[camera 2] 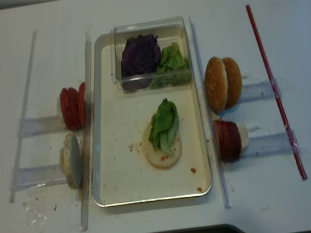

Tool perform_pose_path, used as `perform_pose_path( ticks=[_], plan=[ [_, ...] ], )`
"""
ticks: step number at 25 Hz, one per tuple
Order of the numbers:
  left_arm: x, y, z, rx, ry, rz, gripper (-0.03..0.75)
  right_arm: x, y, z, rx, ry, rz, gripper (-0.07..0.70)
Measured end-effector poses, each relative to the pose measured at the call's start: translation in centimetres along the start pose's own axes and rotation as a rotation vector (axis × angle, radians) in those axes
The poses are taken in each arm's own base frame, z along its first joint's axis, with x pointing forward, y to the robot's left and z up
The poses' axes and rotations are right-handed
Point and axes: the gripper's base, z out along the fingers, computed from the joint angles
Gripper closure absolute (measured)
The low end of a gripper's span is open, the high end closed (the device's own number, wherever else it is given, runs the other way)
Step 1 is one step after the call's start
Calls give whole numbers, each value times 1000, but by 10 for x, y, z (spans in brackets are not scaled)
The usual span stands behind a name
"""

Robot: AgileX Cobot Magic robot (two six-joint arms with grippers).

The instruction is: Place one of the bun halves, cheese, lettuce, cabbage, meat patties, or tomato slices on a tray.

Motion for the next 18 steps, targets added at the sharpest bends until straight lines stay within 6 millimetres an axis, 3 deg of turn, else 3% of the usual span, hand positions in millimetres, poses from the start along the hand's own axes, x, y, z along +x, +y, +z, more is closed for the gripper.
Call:
perform_pose_path(
  ticks=[18],
  plan=[
    [0, 0, 0, 0, -2, 0, 431, 5, 1, -7, 15, -62, 1, 60]
  ],
)
